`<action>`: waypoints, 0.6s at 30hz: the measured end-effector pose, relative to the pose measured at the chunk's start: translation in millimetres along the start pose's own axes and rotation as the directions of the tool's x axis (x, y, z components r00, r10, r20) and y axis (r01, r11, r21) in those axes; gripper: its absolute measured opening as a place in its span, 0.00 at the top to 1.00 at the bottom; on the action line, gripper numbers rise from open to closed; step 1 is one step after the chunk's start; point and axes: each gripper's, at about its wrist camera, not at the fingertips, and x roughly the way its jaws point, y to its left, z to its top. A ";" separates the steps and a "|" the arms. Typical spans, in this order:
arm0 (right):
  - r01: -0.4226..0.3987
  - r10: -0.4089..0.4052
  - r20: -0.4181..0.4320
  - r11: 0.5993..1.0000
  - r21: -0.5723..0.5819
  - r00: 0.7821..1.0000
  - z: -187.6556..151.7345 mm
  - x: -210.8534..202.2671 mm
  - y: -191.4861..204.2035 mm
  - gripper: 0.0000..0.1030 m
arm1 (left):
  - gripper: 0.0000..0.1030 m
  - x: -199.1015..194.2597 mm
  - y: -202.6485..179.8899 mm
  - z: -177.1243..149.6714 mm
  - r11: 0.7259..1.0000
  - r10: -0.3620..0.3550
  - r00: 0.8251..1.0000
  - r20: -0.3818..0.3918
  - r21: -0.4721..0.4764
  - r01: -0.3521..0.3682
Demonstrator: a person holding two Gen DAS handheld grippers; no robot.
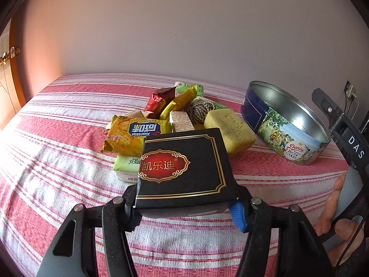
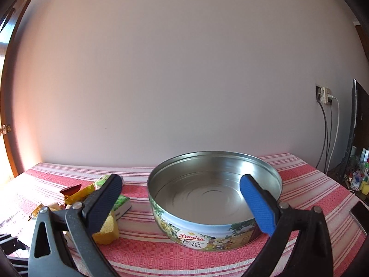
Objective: Organize objects
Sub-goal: 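Hold the black box in the left tool while the right tool approaches the yellow sponge, then grasp the yellow sponge with the right tool while the left tool carries the black box toward the tin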
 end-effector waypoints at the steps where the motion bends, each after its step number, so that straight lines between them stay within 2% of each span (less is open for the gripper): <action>1: -0.025 0.025 -0.002 0.999 -0.023 1.000 -1.2 0.0 6.4 0.00 | 0.39 -3.8 4.6 2.3 1.000 0.009 1.000 0.014 0.003 -0.009; 4: -0.107 0.104 -0.039 0.990 -0.089 0.994 -5.2 3.0 27.3 0.01 | 0.39 -12.1 22.0 6.5 0.999 0.030 0.998 0.052 -0.013 -0.029; 6: -0.156 0.146 -0.083 0.979 -0.134 0.986 -8.1 8.4 42.6 0.05 | 0.39 -12.0 33.4 13.1 0.999 0.046 0.997 0.064 -0.033 -0.044; 10: -0.221 0.183 -0.197 0.957 -0.190 0.963 -15.6 28.5 75.5 0.12 | 0.39 -13.0 53.6 19.3 0.994 0.087 0.993 0.077 -0.067 -0.082; 12: -0.245 0.188 -0.270 0.949 -0.196 0.944 -17.8 44.8 90.1 0.13 | 0.39 -12.6 62.4 17.9 0.992 0.099 0.992 0.077 -0.082 -0.093; 14: -0.258 0.183 -0.322 0.943 -0.209 0.929 -21.4 58.5 102.1 0.19 | 0.39 -12.5 71.0 17.9 0.991 0.107 0.991 0.076 -0.094 -0.100; 17: -0.252 0.141 -0.386 0.934 -0.252 0.912 -30.8 76.0 115.8 0.20 | 0.39 -10.4 80.6 20.3 0.987 0.125 0.990 0.072 -0.111 -0.116; 18: -0.263 0.138 -0.416 0.929 -0.260 0.899 -33.8 81.4 119.2 0.21 | 0.39 -9.8 82.8 21.1 0.986 0.127 0.989 0.071 -0.117 -0.118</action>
